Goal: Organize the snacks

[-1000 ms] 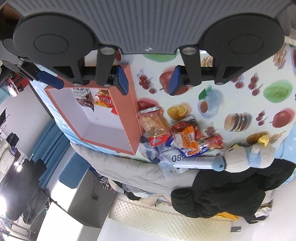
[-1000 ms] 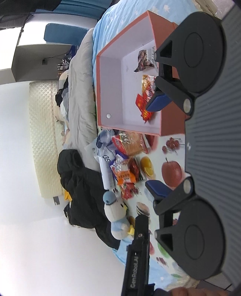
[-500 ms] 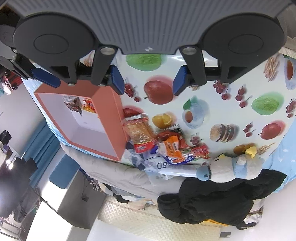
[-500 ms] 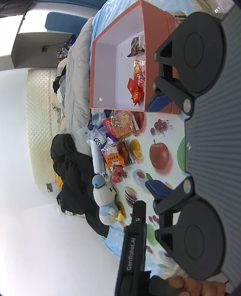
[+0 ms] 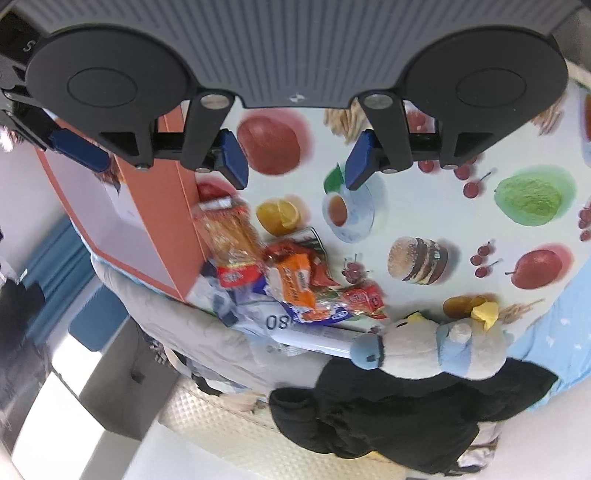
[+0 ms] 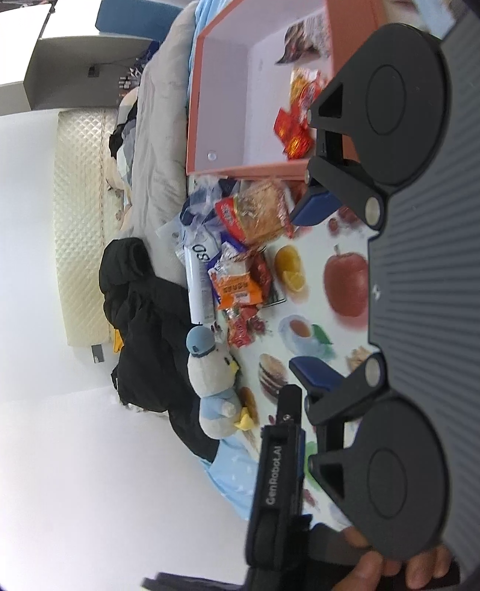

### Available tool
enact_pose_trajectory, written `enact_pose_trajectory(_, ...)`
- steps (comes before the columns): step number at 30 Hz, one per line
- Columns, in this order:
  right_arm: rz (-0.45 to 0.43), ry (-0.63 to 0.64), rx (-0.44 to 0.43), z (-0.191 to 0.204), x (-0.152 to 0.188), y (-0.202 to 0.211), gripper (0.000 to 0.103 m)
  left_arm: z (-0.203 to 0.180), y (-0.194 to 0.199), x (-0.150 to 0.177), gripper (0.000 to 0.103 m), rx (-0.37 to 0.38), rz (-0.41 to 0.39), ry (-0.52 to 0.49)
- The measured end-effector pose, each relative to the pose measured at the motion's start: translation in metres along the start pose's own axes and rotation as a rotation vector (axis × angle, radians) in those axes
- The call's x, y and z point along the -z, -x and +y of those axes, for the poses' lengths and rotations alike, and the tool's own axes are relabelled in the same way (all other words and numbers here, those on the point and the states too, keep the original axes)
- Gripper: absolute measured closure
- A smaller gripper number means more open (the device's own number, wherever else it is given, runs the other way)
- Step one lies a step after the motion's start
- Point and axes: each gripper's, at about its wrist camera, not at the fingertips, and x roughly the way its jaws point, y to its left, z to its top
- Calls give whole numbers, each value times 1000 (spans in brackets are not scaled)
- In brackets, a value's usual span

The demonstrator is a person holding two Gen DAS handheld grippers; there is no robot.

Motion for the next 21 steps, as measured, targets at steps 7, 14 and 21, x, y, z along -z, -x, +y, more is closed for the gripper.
enact_pose_trajectory(7, 7, -5, -39, -5, -12, -59, 24, 36, -52, -15, 41, 41, -9, 112)
enact_pose_trajectory(14, 75, -36, -22, -20, -14, -130, 23, 72, -114, -39, 42, 121, -35, 285)
enact_pose_trajectory(21, 106, -57, -2, -28, -20, -199, 18, 92, -182, -69, 51, 208, -12, 372)
